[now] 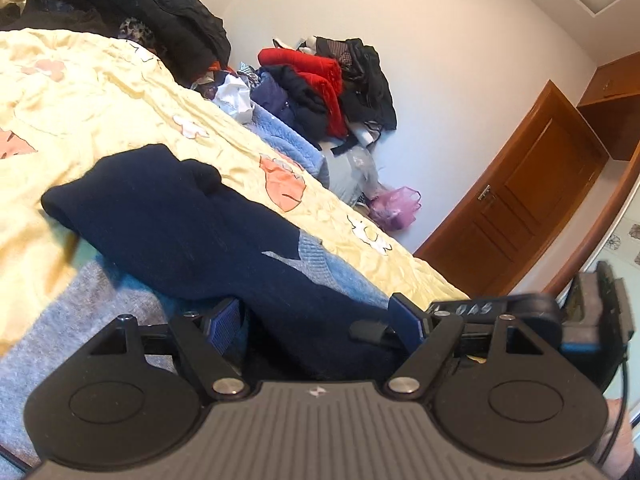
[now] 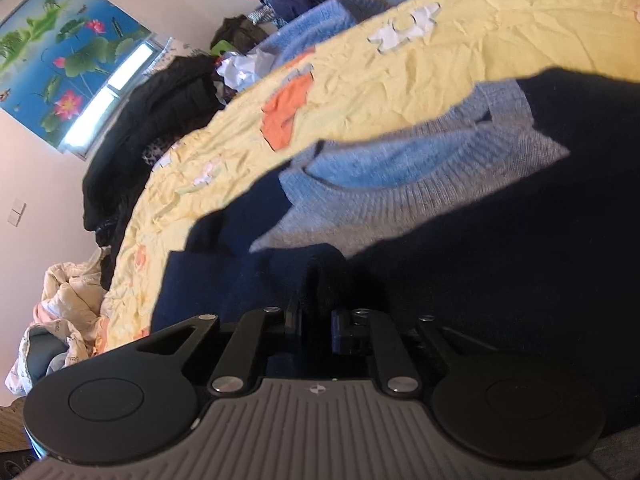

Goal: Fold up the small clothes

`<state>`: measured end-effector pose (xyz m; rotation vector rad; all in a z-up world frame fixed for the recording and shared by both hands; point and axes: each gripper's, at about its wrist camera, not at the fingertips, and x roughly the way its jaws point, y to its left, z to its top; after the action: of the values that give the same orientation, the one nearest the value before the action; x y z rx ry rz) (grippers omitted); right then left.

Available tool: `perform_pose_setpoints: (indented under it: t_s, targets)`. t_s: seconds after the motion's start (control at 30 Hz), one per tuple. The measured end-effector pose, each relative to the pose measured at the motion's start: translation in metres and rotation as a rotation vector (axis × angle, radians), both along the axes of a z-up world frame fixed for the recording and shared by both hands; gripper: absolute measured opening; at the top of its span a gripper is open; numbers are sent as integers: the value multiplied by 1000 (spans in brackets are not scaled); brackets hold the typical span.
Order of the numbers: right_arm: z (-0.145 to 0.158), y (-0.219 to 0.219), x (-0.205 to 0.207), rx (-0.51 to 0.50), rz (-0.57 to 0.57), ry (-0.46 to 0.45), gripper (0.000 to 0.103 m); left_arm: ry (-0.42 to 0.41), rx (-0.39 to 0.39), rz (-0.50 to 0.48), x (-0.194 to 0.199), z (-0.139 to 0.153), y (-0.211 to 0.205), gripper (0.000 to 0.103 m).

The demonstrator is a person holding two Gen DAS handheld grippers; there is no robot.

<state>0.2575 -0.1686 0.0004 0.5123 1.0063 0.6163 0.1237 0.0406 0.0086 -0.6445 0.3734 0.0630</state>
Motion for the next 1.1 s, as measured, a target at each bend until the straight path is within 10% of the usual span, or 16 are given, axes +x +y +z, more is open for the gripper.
perform_pose_setpoints:
  t_s: [0.33, 0.57, 0.87, 1.0, 1.1]
  targets:
    - [48, -78, 7, -85, -75, -112, 19, 2, 15, -24, 4, 1, -2, 81]
    - [34, -168, 11, -143, -255, -60, 19, 1, 35, -41, 4, 1, -6, 81]
    - [5, -171, 3, -147, -265, -32, 20, 9, 48, -45, 7, 1, -8, 81]
    - [4, -174, 1, -118, -280, -35, 58, 20, 35, -40, 8, 0, -7, 81]
    - [16, -182, -9, -94, -342, -112, 60, 22, 33, -38, 9, 0, -6, 81]
